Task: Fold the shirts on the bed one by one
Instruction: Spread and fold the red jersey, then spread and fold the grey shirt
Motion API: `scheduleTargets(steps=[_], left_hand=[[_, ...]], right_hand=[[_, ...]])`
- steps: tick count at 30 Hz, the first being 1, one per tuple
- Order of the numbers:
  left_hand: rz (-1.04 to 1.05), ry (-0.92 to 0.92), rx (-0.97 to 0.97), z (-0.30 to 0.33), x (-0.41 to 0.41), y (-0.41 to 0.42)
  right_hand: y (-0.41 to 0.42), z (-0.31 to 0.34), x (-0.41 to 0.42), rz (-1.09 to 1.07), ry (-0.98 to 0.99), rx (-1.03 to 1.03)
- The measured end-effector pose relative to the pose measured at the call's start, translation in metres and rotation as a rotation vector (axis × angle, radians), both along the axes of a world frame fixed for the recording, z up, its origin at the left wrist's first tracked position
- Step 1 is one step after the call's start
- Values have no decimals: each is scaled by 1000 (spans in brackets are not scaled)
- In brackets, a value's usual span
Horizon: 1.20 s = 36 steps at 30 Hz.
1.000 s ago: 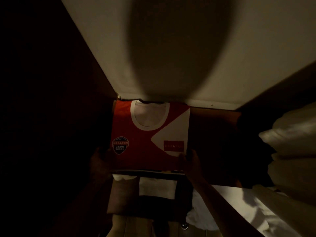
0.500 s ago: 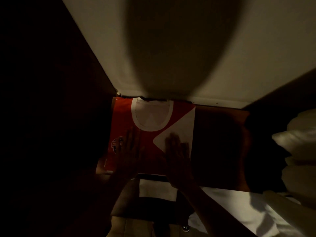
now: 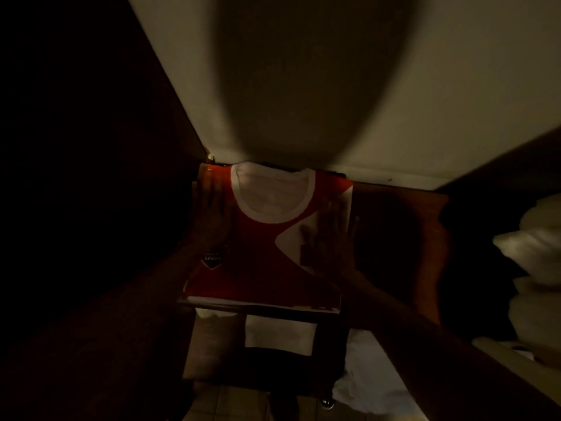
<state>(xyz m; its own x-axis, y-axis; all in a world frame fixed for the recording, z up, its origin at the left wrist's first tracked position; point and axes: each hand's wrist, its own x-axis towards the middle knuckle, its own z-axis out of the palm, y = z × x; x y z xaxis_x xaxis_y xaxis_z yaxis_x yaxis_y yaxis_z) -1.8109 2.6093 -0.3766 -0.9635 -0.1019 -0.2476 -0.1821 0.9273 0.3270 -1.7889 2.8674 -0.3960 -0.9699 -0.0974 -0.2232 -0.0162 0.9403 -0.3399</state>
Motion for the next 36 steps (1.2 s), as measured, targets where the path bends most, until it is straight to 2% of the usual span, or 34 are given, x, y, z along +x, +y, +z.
scheduleTargets(steps=[2, 7, 10, 14, 18, 21, 29, 36], left_hand=[[72, 10, 66, 10, -1, -3], [-7, 27, 0, 27, 20, 3], [9, -18, -29, 39, 38, 1], [-64, -52, -57, 76, 59, -3], [-61, -84, -65, 144, 86, 1], [-9, -1, 63, 216, 113, 2], [0, 90, 65, 495, 215, 15], [-176, 142, 116, 718, 341, 21]], right_hand=[[10, 1, -2, -153, -76, 16], [12, 17, 21, -131, -6, -22], [7, 33, 30, -143, -3, 47], [-5, 75, 46, -171, -30, -11], [-13, 143, 74, -202, 5, -140], [-14, 227, 95, -206, 70, -269], [-4, 526, 194, -76, 144, -172], [-22, 739, 315, 92, 201, -96]])
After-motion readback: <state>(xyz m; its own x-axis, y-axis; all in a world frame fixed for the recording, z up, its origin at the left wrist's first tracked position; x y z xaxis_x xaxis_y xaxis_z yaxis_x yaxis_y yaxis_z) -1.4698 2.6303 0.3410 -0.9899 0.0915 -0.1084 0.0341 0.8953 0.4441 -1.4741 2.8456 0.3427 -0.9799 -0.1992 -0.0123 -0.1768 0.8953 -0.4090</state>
